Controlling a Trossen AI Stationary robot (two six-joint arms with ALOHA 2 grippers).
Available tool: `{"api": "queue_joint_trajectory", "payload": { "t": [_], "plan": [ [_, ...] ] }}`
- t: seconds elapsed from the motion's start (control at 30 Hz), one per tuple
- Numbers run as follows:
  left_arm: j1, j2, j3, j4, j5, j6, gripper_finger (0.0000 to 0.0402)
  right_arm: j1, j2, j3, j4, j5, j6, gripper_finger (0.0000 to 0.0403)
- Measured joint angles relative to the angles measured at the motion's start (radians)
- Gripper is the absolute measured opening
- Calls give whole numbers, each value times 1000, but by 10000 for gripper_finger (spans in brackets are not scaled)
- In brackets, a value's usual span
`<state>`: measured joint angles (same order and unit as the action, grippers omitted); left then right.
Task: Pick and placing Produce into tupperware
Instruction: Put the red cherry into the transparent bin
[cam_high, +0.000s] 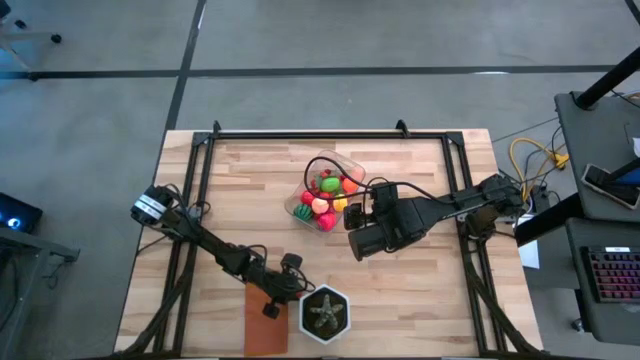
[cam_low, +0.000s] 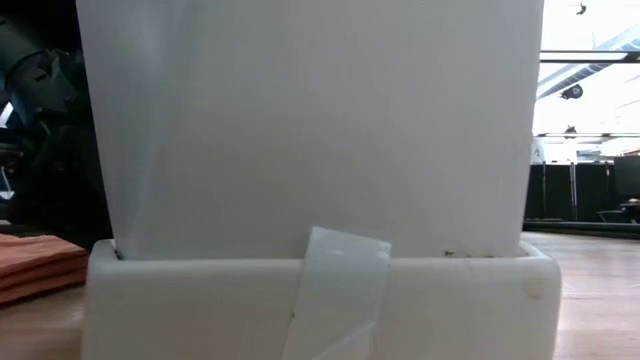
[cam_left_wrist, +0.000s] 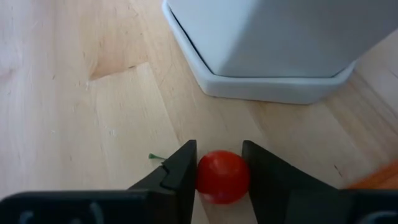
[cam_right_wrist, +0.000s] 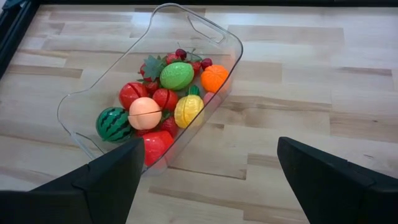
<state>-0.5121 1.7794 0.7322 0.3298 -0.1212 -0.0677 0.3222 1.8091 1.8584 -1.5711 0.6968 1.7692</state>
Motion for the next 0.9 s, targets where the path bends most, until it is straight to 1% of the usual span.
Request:
{"api": "queue_joint_trajectory", "payload": {
  "t": [0.17, 0.23, 0.47, 0.6, 0.7, 0.8, 0.87, 0.9],
  "plan": [
    [1, -22, 2, -16, -3, 11, 101, 0, 0, 0, 0, 0, 4, 359],
    [1, -56, 2, -23, -29, 50, 105, 0, 0, 0, 0, 0, 11, 359],
    [23, -245, 5, -169, -181, 213, 106, 0, 0, 0, 0, 0, 19, 359],
    [69, -359, -1, -199, -255, 325, 106, 0, 0, 0, 0, 2, 19, 359],
    [139, -414, 0, -202, -276, 422, 107, 0, 0, 0, 0, 3, 19, 359],
    [249, -437, 6, -206, -274, 530, 107, 0, 0, 0, 0, 3, 31, 359],
    [340, -436, 8, -209, -242, 572, 107, 0, 0, 0, 0, 4, 42, 359],
    [388, -432, 9, -209, -202, 577, 107, 0, 0, 0, 0, 4, 49, 359]
  ]
}}
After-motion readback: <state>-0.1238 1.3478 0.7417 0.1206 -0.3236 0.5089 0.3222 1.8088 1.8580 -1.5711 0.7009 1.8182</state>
